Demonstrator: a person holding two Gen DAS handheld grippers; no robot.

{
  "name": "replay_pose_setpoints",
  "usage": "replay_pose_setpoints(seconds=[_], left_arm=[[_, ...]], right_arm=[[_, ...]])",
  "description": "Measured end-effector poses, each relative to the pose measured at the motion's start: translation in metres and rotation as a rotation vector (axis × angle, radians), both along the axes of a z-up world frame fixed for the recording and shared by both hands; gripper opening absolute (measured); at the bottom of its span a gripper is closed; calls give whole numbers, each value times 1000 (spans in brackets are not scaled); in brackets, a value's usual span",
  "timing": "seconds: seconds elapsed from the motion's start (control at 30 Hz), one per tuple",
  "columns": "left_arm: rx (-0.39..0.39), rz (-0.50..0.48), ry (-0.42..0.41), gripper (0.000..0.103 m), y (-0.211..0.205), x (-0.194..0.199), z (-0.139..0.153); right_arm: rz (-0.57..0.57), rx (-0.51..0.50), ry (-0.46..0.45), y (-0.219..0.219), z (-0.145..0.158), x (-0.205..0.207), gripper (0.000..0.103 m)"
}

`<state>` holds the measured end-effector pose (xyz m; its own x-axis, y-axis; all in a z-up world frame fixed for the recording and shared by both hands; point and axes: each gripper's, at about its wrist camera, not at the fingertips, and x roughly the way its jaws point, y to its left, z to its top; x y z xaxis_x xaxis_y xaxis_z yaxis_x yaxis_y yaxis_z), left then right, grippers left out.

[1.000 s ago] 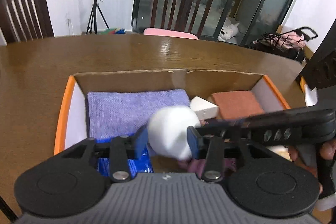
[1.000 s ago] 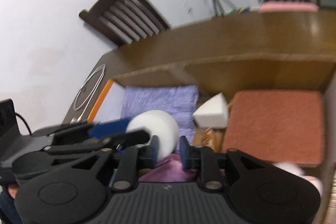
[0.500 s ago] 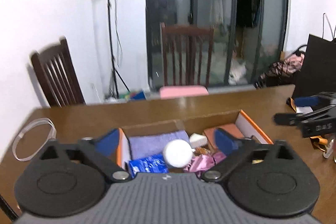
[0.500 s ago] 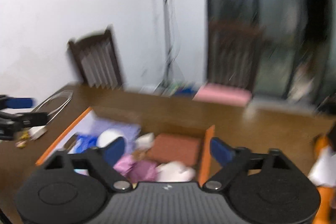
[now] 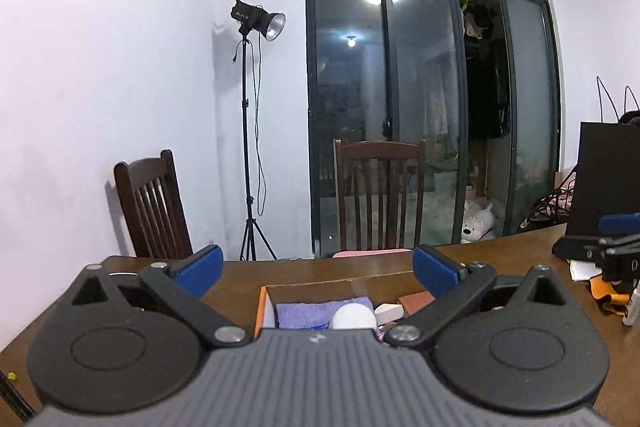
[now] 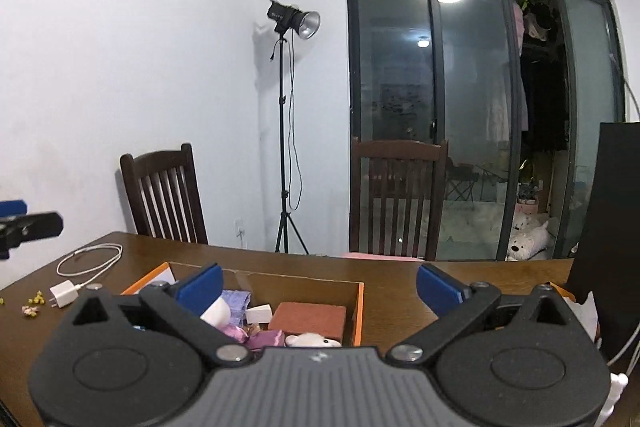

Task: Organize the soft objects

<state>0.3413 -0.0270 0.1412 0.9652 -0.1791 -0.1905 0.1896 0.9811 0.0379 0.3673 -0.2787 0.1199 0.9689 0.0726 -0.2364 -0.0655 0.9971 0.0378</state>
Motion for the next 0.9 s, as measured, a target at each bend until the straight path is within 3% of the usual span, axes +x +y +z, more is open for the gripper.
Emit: replay_pose_setpoints(seconds=[0.23, 0.4, 0.6, 0.9], left_arm=[[-30, 23, -18, 103, 14, -35, 0], [-42, 61, -38, 103, 24, -81, -3], [-49, 68, -57, 103, 27, -161, -11], [-44, 63, -151, 103, 34, -289, -54]], right_arm=[[-1, 18, -28, 3, -3, -41, 103], [20, 37, -54, 5, -11, -82, 103], [52, 29, -64, 5, -31, -149, 103], [150, 24, -60, 18, -70, -281, 103]])
